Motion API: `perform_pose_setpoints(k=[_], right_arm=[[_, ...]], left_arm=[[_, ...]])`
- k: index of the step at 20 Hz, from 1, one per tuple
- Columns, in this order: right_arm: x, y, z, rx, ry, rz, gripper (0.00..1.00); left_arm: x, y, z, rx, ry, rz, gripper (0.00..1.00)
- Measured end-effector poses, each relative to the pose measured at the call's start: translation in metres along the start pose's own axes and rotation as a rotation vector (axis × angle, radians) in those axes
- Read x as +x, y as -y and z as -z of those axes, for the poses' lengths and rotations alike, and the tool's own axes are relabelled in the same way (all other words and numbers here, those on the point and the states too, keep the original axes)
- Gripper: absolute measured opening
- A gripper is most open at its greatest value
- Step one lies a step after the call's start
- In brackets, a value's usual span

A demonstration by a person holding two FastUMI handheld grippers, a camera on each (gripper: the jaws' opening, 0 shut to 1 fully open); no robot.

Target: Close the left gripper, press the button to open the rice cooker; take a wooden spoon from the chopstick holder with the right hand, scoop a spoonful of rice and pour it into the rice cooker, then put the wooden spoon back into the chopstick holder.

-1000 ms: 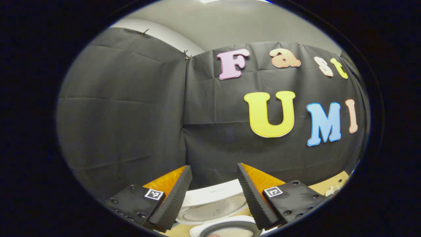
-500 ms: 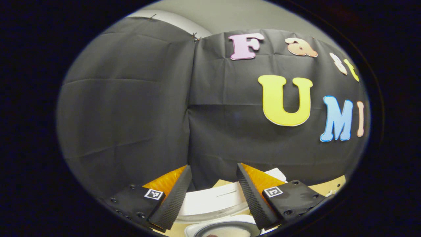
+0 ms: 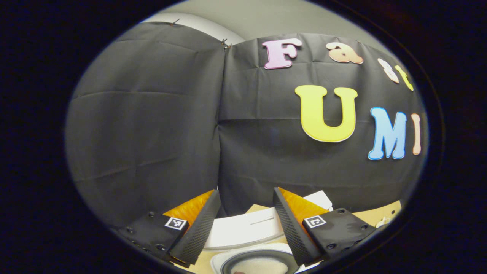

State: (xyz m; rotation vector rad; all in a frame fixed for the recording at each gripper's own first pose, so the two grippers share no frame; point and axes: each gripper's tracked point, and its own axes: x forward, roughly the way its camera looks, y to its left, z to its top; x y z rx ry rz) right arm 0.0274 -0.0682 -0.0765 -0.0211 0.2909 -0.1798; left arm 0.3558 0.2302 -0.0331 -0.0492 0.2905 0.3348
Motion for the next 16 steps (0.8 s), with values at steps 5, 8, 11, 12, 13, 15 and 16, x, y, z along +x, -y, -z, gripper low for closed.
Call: perform_pose_setpoints(k=[5,8,11,12,13,15,16], right_arm=[[0.006,-0.003,-0.004,-0.008,0.009,-0.056,0.95],[0.010,-0.002,-0.004,-0.011,0.008,-0.077,0.95],[0.012,0.001,-0.003,-0.005,0.004,-0.097,0.95],[0.012,0.002,-0.002,-0.004,0.003,-0.102,0.95],[0.012,0.002,-0.002,-0.004,0.003,-0.107,0.95],[0.014,0.003,-0.001,-0.007,0.001,-0.118,0.95],[0.015,0.003,0.000,-0.008,0.000,-0.123,0.95]], left_arm=[[-0.029,0.011,0.013,0.000,-0.003,0.003,0.96],[-0.046,0.020,0.023,-0.003,-0.008,0.008,0.96],[-0.062,0.028,0.036,-0.009,-0.016,0.013,0.96],[-0.068,0.031,0.041,-0.008,-0.020,0.015,0.96],[-0.073,0.033,0.046,-0.008,-0.023,0.018,0.93],[-0.083,0.037,0.056,-0.011,-0.032,0.028,0.93],[-0.088,0.039,0.060,-0.010,-0.036,0.032,0.96]])
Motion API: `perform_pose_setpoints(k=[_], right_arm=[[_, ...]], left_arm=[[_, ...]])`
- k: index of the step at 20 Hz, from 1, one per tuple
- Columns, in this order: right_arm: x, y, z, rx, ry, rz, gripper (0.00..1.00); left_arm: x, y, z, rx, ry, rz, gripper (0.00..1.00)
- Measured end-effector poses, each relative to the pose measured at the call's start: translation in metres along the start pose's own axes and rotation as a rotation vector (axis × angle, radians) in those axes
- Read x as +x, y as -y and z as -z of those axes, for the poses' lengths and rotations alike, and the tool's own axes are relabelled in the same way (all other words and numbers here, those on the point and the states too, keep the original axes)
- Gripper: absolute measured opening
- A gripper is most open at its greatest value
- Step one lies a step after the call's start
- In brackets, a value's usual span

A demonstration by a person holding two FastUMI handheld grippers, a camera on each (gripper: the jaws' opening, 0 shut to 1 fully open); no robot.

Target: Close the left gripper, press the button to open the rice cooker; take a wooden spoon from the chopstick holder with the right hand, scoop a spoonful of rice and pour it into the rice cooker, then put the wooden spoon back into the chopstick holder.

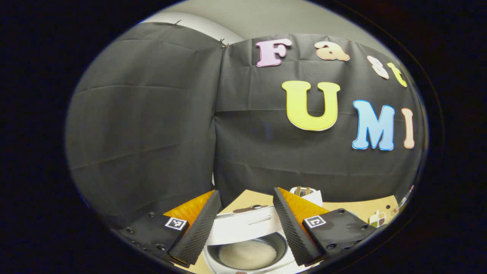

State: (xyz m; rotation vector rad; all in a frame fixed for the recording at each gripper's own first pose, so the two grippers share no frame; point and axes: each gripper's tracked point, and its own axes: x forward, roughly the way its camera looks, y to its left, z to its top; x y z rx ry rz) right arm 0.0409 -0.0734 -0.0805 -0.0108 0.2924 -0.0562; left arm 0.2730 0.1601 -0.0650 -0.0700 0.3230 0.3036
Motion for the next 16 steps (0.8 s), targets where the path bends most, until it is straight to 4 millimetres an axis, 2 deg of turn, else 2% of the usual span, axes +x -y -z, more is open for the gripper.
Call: perform_pose_setpoints(k=[2,3,4,5,10,11,12,16], right_arm=[[0.002,-0.001,0.001,-0.001,-0.003,-0.012,0.95],[0.003,-0.001,0.001,-0.001,-0.004,-0.018,0.95],[0.003,-0.002,0.002,-0.001,-0.004,-0.023,0.95],[0.003,-0.003,0.002,-0.001,-0.004,-0.029,0.95],[0.004,-0.003,0.005,-0.013,-0.010,-0.045,0.95],[0.003,-0.003,0.006,-0.011,-0.013,-0.047,0.95],[0.004,-0.003,0.008,-0.010,-0.016,-0.049,0.95],[0.005,-0.004,0.010,-0.014,-0.022,-0.056,0.95]], left_arm=[[-0.008,0.005,0.009,-0.002,-0.013,0.007,0.96],[-0.012,0.006,0.014,-0.004,-0.019,0.010,0.99],[-0.014,0.008,0.021,-0.008,-0.027,0.014,0.93],[-0.018,0.009,0.026,-0.011,-0.033,0.017,0.96],[-0.033,0.019,0.056,0.000,-0.065,0.029,0.96],[-0.036,0.021,0.061,0.006,-0.071,0.031,0.92],[-0.039,0.023,0.067,0.011,-0.078,0.033,0.96],[-0.042,0.028,0.090,0.015,-0.110,0.040,0.99]])
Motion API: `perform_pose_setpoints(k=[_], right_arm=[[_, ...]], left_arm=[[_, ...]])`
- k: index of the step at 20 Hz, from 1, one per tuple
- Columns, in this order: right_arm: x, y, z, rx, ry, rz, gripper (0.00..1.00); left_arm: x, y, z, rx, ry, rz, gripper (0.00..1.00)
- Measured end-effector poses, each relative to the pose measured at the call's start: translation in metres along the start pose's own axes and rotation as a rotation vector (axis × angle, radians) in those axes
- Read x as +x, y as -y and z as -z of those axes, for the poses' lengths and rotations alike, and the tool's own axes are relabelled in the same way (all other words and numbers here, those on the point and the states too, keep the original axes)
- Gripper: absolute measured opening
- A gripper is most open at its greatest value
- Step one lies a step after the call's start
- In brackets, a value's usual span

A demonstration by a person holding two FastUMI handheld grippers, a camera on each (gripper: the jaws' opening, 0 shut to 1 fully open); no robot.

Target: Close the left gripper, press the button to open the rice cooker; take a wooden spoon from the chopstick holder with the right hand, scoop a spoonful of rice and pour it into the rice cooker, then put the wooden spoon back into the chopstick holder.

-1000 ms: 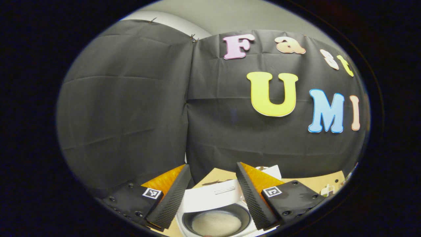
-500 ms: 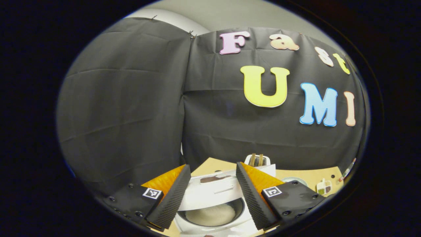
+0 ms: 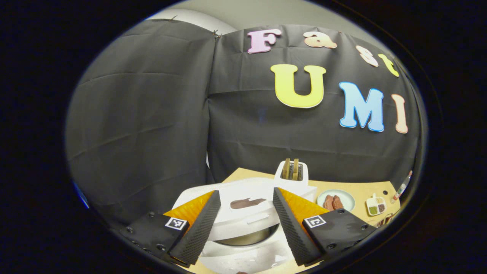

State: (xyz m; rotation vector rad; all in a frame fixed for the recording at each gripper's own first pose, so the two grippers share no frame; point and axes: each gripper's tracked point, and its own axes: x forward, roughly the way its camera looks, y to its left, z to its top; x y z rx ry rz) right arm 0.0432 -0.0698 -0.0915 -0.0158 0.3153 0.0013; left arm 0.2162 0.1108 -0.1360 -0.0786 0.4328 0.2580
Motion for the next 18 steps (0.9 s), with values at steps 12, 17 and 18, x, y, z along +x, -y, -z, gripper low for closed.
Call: perform_pose_setpoints(k=[12,17,18], right_arm=[[0.003,-0.008,0.004,-0.011,-0.014,-0.010,0.95],[0.003,-0.012,0.006,-0.019,-0.019,-0.011,0.95],[0.003,-0.013,0.005,-0.018,-0.019,-0.012,0.95]], left_arm=[[-0.001,0.009,0.056,0.018,-0.083,0.025,0.96],[0.005,0.011,0.075,0.044,-0.105,0.031,1.00],[0.006,0.011,0.079,0.049,-0.112,0.032,0.96]])
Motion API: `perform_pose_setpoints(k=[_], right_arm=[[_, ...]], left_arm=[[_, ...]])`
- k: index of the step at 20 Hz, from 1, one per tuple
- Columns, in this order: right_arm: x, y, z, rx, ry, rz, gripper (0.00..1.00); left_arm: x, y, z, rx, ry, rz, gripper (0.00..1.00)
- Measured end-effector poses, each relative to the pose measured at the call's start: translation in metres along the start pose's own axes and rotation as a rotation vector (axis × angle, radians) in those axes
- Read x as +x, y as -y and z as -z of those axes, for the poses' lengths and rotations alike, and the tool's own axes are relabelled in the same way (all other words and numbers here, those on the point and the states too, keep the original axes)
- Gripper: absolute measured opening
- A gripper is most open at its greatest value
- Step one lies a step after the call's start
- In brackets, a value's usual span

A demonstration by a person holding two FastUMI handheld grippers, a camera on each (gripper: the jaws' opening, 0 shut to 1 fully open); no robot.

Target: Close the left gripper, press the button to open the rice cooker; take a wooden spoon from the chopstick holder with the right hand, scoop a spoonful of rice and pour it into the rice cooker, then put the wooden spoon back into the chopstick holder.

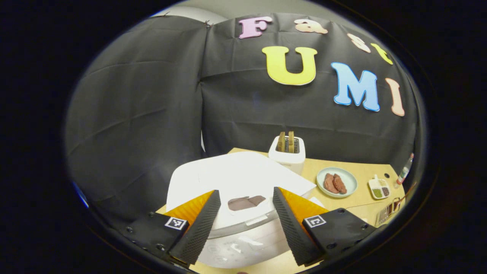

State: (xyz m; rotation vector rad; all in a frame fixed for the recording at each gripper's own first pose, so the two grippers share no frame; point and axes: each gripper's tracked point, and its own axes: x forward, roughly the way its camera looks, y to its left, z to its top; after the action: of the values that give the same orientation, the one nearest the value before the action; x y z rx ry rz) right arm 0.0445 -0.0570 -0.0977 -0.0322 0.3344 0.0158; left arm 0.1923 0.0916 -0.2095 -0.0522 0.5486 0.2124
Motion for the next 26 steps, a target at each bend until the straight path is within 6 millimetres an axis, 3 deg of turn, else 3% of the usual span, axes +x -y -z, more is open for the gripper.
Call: perform_pose_setpoints(k=[1,6,7,9,13,18,21,23,26], right_arm=[[0.001,-0.001,0.000,0.000,-0.001,-0.001,0.95],[0.001,-0.005,0.001,-0.008,-0.003,-0.005,0.95],[0.001,-0.006,0.001,-0.009,-0.006,-0.006,0.95],[0.003,-0.007,0.002,-0.008,-0.007,-0.008,0.95],[0.004,-0.011,0.004,0.000,-0.012,-0.014,0.95],[0.002,-0.030,0.001,0.022,-0.002,-0.049,0.95],[-0.003,-0.042,-0.008,0.016,0.026,-0.075,0.95],[-0.005,-0.047,-0.012,0.010,0.039,-0.087,0.95],[-0.010,-0.058,-0.020,0.017,0.061,-0.111,0.95]], left_arm=[[0.002,0.000,0.004,0.005,-0.007,0.001,0.93],[0.003,0.001,0.009,0.026,-0.006,0.002,1.00],[0.003,0.001,0.010,0.022,-0.008,0.003,0.93],[0.008,0.000,0.020,0.028,-0.036,0.006,0.97],[0.009,0.001,0.022,0.042,-0.008,0.009,0.98],[0.007,0.000,0.022,0.077,0.035,0.004,0.99],[-0.002,0.006,0.019,0.063,0.046,0.035,0.97],[-0.013,0.010,0.007,0.080,0.091,0.049,0.97],[-0.050,0.025,-0.021,0.111,0.204,0.100,1.00]])
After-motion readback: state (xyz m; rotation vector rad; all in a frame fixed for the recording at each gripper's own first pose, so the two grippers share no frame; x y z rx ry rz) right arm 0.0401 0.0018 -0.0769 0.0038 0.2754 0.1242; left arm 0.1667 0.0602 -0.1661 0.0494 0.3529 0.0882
